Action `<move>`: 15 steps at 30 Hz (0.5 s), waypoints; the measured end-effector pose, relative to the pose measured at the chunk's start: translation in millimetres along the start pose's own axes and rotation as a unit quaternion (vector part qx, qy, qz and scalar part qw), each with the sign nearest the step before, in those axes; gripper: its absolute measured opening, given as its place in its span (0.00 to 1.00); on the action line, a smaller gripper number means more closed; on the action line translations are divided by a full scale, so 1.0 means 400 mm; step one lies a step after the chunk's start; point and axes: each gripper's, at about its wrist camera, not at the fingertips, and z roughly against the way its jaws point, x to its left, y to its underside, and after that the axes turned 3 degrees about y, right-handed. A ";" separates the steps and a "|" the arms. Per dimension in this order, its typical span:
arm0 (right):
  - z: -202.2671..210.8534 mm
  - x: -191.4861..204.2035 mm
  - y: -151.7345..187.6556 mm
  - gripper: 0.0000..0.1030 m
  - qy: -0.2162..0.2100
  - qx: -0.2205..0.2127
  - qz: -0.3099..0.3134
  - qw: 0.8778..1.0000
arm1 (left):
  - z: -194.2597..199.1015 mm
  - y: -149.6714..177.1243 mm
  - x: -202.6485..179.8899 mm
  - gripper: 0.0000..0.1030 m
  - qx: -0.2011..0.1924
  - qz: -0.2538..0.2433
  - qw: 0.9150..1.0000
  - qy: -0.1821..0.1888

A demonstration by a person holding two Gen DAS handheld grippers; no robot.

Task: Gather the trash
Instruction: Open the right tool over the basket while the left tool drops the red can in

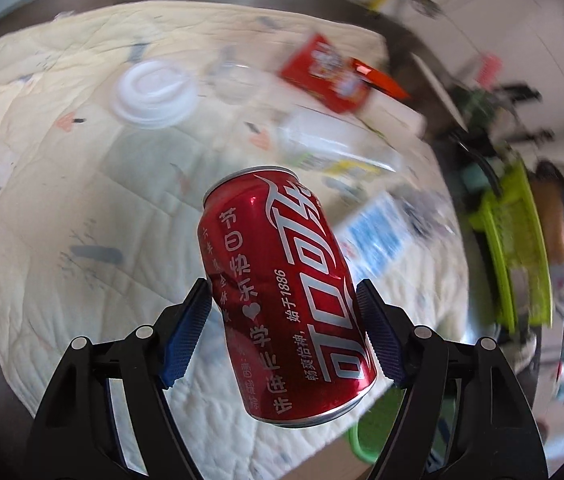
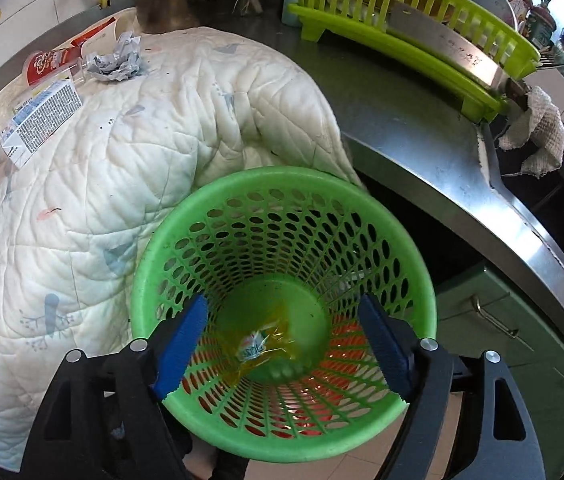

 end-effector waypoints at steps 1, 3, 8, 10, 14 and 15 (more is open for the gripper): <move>0.005 -0.007 0.002 0.77 -0.002 -0.003 -0.002 1.000 | 0.004 0.015 -0.018 0.71 0.002 -0.011 1.000 0.007; 0.019 -0.015 0.001 0.80 -0.003 -0.009 -0.003 1.000 | 0.011 0.047 -0.064 0.71 0.010 -0.038 0.999 0.022; 0.069 -0.055 0.016 0.81 -0.004 -0.029 -0.016 0.999 | -0.003 0.129 -0.196 0.71 0.033 -0.118 0.991 0.053; 0.088 -0.069 0.023 0.83 -0.001 -0.036 -0.022 0.999 | -0.025 0.164 -0.254 0.71 0.047 -0.154 0.985 0.068; 0.134 -0.107 0.047 0.83 0.005 -0.051 -0.039 0.998 | -0.091 0.244 -0.354 0.71 0.084 -0.220 0.968 0.083; 0.143 -0.116 0.054 0.83 0.006 -0.053 -0.043 0.998 | -0.115 0.265 -0.377 0.71 0.095 -0.234 0.964 0.083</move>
